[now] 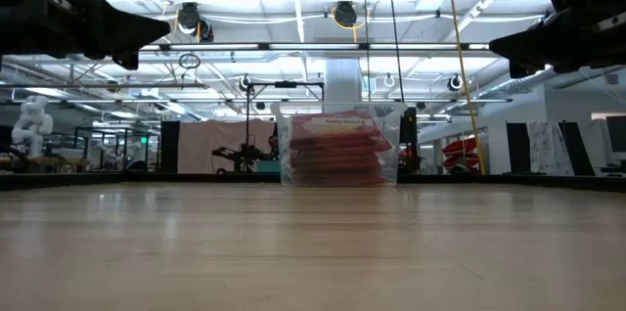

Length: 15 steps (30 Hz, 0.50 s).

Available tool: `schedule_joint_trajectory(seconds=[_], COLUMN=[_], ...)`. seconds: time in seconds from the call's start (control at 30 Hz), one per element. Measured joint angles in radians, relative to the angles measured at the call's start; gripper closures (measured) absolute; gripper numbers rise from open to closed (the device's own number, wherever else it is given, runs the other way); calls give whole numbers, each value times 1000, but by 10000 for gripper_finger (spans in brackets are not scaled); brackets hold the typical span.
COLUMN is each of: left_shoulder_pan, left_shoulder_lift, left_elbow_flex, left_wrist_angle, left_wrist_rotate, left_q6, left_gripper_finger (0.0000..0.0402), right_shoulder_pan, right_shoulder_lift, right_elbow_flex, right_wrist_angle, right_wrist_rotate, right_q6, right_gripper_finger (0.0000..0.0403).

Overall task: Sort popcorn bags into baskets
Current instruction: Return to Home Position

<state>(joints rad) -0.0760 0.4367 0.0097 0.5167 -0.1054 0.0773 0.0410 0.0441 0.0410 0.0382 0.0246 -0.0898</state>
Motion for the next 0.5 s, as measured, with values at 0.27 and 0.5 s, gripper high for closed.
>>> schedule_joint_trajectory(seconds=[0.27, 0.5], left_shoulder_pan=[19, 19], left_shoulder_lift=[-148, -234], left_elbow_flex=[0, 0], left_wrist_angle=[-170, -237], left_wrist_rotate=[0, 1], left_q6=[-4, -1], left_gripper_finger=[394, 395], right_shoulder_pan=[0, 0], right_shoulder_lift=[-5, -44], right_elbow_flex=[0, 0], right_wrist_angle=[-1, -1], right_wrist_rotate=[0, 1], right_q6=[0, -38], right_gripper_finger=[401, 401])
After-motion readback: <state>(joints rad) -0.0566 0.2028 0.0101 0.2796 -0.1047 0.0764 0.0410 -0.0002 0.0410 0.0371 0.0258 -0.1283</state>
